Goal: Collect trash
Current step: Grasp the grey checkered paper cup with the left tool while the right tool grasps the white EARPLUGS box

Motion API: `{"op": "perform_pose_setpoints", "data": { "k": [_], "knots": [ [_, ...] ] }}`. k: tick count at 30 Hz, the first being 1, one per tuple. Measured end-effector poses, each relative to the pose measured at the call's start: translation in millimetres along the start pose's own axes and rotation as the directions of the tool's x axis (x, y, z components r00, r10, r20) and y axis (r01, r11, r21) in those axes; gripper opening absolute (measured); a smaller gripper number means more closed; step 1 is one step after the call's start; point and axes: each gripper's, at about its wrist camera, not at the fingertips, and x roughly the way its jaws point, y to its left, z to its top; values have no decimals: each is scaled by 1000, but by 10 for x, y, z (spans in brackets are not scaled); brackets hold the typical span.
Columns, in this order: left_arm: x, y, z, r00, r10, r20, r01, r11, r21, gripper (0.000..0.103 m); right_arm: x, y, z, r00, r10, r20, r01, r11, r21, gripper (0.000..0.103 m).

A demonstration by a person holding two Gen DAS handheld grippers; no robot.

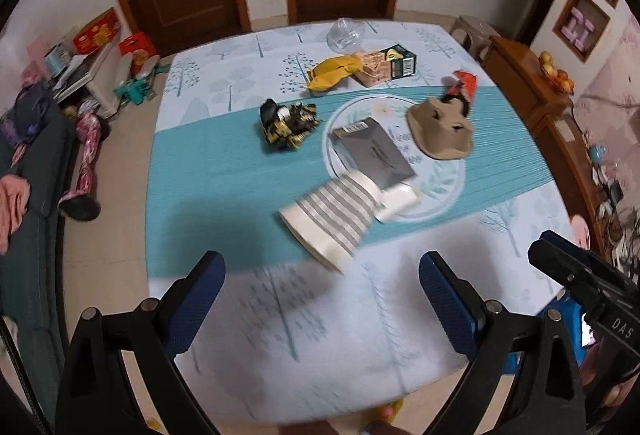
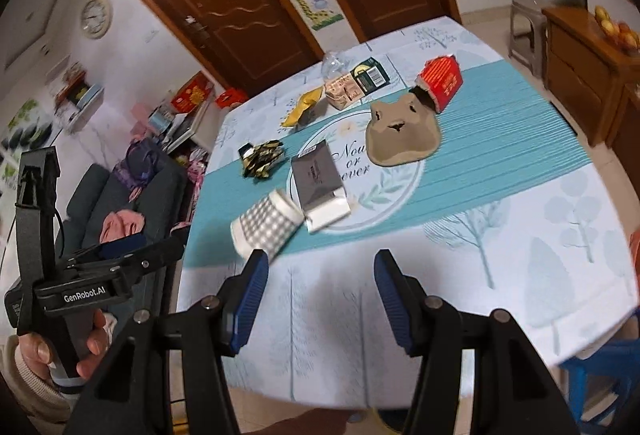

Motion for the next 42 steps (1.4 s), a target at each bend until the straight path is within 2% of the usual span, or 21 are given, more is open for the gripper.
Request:
{"op": "perform_pose_setpoints", "data": {
  "k": [2,4,8,12,14,15,16,19,20,23,24,25,26,27,29,30,31,35,39,42],
  "knots": [
    [190,99,161,1000,-10,-26,11,999,38,97,166,39,79,1000,-19,-12,19,1000,25,55],
    [418,159,308,997,-46,-70,51,995,84,97,349,51,153,999,-33,-27,35,998,60,55],
    [871,161,485,976,-118,-180,151,972,180,97,627,51,274,996,-71,-52,76,992,104,55],
    [1279,125,540,947,-166,-274,235,941,245,96,882,44,422,992,-104,-77,113,985,126,55],
    [1422,121,545,937,-176,-303,256,934,251,95,1010,46,488,989,-115,-94,126,984,125,55],
    [1504,129,546,924,-199,-327,285,928,239,94,1067,53,518,988,-121,-101,133,984,123,55],
    [1578,137,546,910,-225,-349,314,923,221,90,1153,62,554,985,-129,-111,141,983,117,55],
    [1736,147,538,888,-245,-388,341,918,201,81,1364,77,621,978,-154,-142,168,982,91,55],
    [1718,133,537,897,-254,-363,346,913,216,80,1418,81,640,975,-162,-151,176,981,82,55],
    [1709,78,509,900,-250,-357,352,899,260,71,1538,75,679,969,-179,-170,193,978,72,55],
    [1702,57,496,907,-236,-349,341,898,277,68,1559,77,692,968,-180,-172,195,978,73,55],
    [1692,43,484,915,-217,-340,322,900,293,60,1584,79,705,968,-180,-174,195,978,74,55],
    [1686,37,482,916,-215,-339,322,899,298,60,1598,90,708,968,-180,-174,195,978,73,55],
    [1680,58,475,907,-236,-349,341,899,275,58,1615,106,713,968,-179,-176,193,979,68,55],
    [1697,119,491,895,-266,-358,359,906,226,56,1658,150,722,966,-184,-179,196,979,51,64],
    [1693,160,489,890,-281,-359,366,910,197,55,1683,177,727,965,-189,-181,199,979,38,72],
    [1689,205,484,888,-290,-358,367,914,171,55,1706,207,731,965,-190,-182,198,980,25,72],
    [1640,350,450,889,-301,-345,357,928,111,53,1845,354,739,956,-223,-189,217,975,-51,73],
    [1513,445,428,899,-303,-315,341,937,73,53,1996,442,720,943,-269,-196,251,961,-115,73],
    [1417,543,440,904,-308,-295,335,941,45,53,2105,520,670,922,-333,-195,299,936,-186,73]
  ]
}}
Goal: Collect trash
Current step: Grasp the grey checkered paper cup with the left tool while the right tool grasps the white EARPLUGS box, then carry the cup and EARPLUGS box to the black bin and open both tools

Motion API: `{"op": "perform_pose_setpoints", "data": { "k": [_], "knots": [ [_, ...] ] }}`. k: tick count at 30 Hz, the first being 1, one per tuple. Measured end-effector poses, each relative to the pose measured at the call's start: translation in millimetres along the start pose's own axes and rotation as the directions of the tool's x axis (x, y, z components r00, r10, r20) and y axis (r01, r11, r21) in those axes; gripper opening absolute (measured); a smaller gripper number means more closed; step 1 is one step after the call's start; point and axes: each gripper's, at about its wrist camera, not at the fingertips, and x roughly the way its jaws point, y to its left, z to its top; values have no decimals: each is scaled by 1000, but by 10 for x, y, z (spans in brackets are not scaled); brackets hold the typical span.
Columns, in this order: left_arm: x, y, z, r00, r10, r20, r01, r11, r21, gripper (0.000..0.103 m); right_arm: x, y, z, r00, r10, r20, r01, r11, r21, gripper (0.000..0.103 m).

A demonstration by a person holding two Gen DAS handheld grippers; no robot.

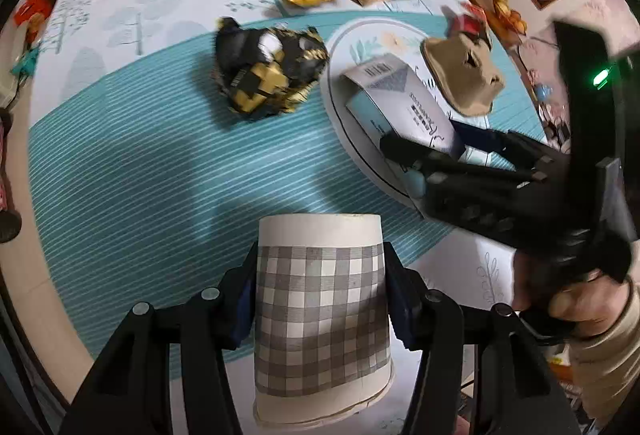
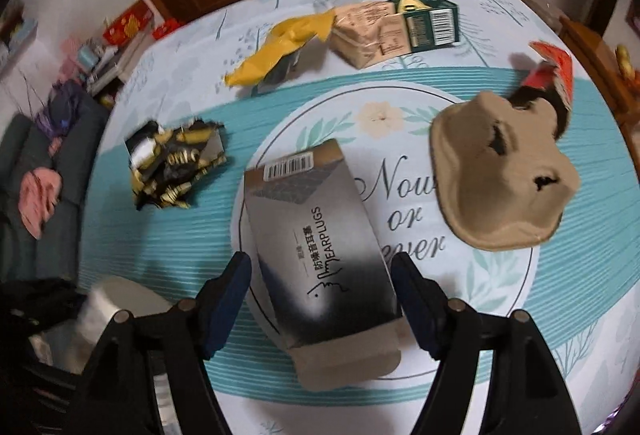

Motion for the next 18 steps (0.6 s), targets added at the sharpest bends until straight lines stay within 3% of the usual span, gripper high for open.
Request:
{"op": "perform_pose_setpoints", "data": {
  "k": [3,12,18],
  "knots": [
    [-64,24,-20,1000,8,16,-8,1000,-11,53,10,91,-59,998,-60,17,61,997,-57,67],
    [-265,-191,-174,999,5,45,-5,1000,-12,53,-350,-143,-346,995,82,60,-85,995,50,64],
    [-331,-635,-441,999,2,54,-3,1000,22,53,-904,-452,-821,982,144,122,-158,982,108,64]
  ]
}}
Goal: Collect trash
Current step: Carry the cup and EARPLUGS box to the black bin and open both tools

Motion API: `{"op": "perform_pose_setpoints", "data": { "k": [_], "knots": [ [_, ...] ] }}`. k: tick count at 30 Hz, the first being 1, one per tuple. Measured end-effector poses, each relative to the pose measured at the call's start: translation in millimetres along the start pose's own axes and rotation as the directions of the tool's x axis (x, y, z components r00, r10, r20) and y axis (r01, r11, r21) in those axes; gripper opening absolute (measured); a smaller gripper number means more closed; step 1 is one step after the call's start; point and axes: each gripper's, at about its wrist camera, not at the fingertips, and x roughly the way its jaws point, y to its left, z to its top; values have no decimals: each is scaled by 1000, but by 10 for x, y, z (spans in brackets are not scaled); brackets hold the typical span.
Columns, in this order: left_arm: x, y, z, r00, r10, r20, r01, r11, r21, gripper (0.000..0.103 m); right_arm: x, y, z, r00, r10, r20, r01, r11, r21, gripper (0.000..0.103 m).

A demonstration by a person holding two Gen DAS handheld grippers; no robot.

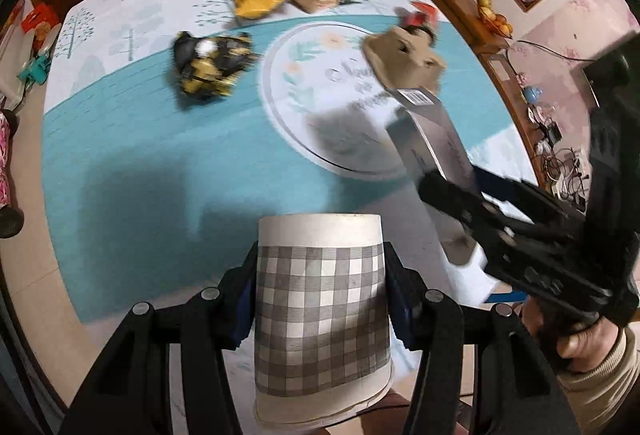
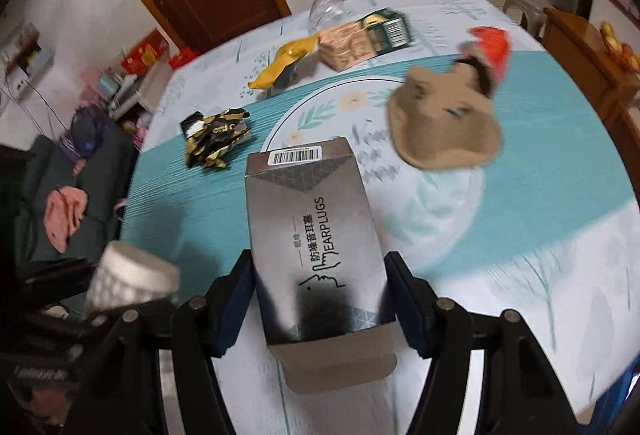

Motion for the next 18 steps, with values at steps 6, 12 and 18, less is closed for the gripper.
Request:
{"op": "perform_pose_setpoints", "data": {
  "k": [6,12,18],
  "knots": [
    [-31,-634,-371,1000,-5,6,5,1000,29,53,-668,-386,-612,998,62,15,-62,997,50,64],
    [64,-1376,-884,1000,-2,-17,3,998,56,53,-1192,-818,-1250,997,70,18,-71,996,60,64],
    [136,-1890,-1327,1000,2,-22,-1,999,35,53,-1445,-1259,-1780,997,74,-24,-72,995,63,64]
  ]
}}
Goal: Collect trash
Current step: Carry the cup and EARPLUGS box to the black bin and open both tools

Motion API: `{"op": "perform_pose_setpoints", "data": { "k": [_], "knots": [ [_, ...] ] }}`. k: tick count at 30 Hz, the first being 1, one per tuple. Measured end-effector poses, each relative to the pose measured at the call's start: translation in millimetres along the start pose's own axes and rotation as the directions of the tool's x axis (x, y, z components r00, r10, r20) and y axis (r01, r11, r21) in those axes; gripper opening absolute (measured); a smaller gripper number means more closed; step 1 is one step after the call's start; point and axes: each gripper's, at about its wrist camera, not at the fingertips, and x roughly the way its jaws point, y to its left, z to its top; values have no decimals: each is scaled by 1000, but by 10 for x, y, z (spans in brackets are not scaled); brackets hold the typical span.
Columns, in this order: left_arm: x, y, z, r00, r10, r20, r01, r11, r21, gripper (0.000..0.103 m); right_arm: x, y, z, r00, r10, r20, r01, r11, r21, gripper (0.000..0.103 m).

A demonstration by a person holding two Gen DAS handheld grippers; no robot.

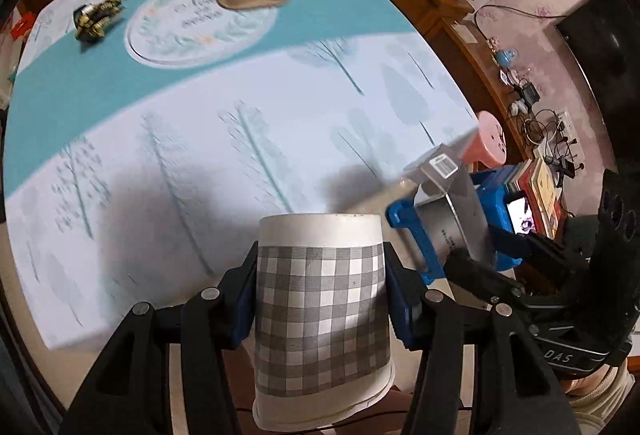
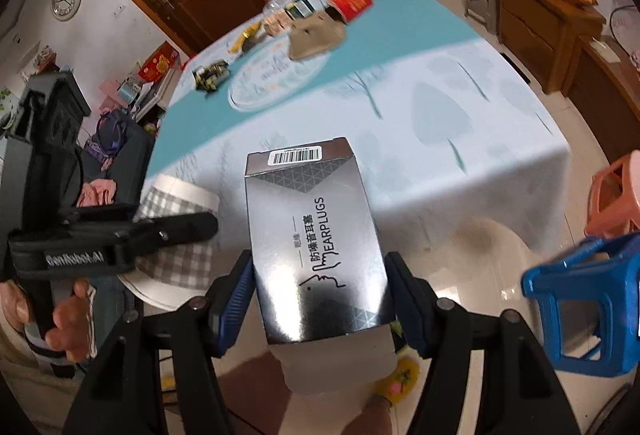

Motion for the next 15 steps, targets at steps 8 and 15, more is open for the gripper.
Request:
{"op": "perform_pose_setpoints", "data": {
  "k": [8,15],
  "knots": [
    [273,-380,-394,995,62,-80,-60,998,30,53,21,-473,-522,996,33,-78,-28,997,74,64],
    [577,-470,-585,983,109,-146,-99,992,73,53,234,-619,-791,991,65,-121,-46,987,151,64]
  ]
}}
